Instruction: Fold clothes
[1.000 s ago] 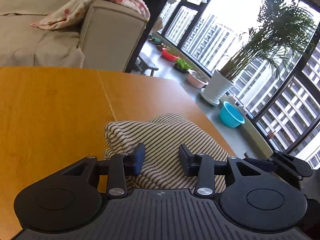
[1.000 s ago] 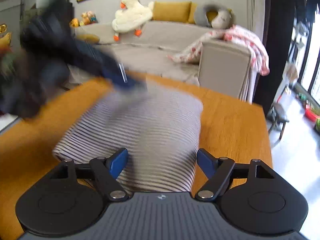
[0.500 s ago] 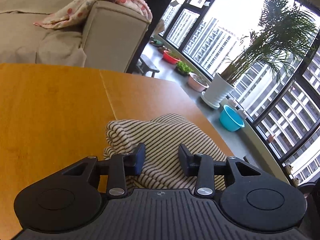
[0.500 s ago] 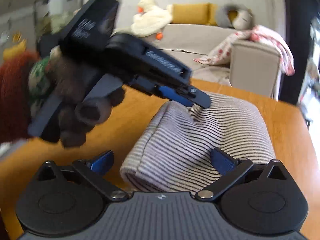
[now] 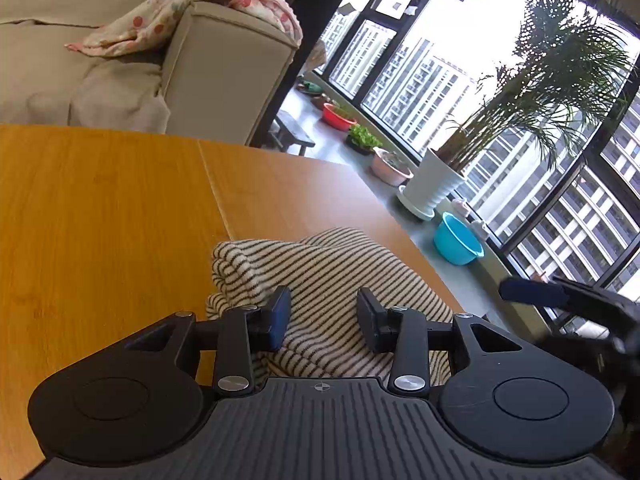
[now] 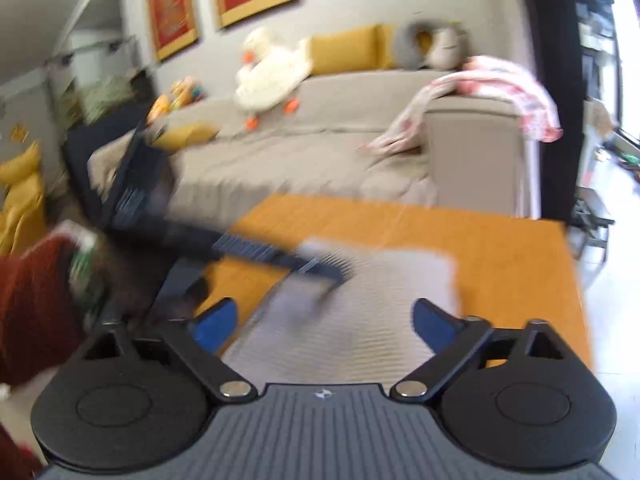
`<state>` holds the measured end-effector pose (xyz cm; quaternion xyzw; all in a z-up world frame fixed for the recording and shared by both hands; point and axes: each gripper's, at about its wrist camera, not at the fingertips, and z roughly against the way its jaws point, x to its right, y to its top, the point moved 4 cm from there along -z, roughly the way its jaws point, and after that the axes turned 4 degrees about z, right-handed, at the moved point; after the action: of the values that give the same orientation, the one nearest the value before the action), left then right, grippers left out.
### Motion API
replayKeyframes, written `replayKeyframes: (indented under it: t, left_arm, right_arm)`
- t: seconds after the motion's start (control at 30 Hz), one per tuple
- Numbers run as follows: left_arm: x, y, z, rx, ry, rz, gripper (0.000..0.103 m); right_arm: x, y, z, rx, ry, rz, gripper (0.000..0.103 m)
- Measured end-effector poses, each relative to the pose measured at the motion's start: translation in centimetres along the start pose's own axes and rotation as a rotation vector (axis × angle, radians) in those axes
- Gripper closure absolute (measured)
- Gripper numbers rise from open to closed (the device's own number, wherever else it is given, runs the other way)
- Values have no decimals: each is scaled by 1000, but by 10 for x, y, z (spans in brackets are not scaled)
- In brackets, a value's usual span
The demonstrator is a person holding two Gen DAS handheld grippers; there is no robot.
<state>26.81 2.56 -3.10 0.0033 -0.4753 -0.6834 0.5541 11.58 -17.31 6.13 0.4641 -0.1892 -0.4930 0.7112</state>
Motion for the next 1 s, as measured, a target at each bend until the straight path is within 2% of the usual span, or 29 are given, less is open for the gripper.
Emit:
replayKeyframes:
  t: [0.03,0.17,0.23,0.3,0.33,0.37,0.43,0.53,0.63,0.7,0.73,0.83,0.97,1.0]
  left_arm:
    - [0,0,0,-2,1,-1,61]
    - [3,0,1,-2,8,-6,61]
    - [4,-1,2,-5,11,-12,61]
    - [2,0,3,-11,20,-21,61]
    - [1,0,5,-12,19,-24,61]
    - [0,0,7,-13,13,-24,60]
    - [-4,1,12,-12,1,-20,58]
    - [-10,-1,13,-10,-16,-15,58]
    - [-9,-1,13,10,-27,-12,64]
    - [-6,2,20,22,-12,7,62]
    - [-4,4,26,27,-8,24,57]
    - [3,4,45,33,6,60,24]
    - [7,-12,48,-45,-51,109,8]
    - [7,-17,45,-70,-73,131,8]
  right_arm:
    - [18,6,-5,-6,10,-76,29]
    - [89,15,-64,-95,46,-351,30]
    - [106,5,-98,-163,45,-420,30]
    - [105,-2,-121,-208,92,-475,32]
    - [95,3,-120,-188,108,-429,41]
    - [82,11,-115,-157,115,-357,44]
    - [57,26,-105,-95,129,-212,47]
    - [38,28,-88,-70,123,-90,46]
    - [50,11,-100,-124,37,-108,42]
    - [64,-4,-105,-146,-8,-159,33]
    - [70,-9,-104,-138,1,-187,30]
    - [74,-14,-102,-126,-8,-203,28]
    - [75,-16,-101,-114,-37,-186,21]
    - [76,-17,-102,-112,-37,-204,18]
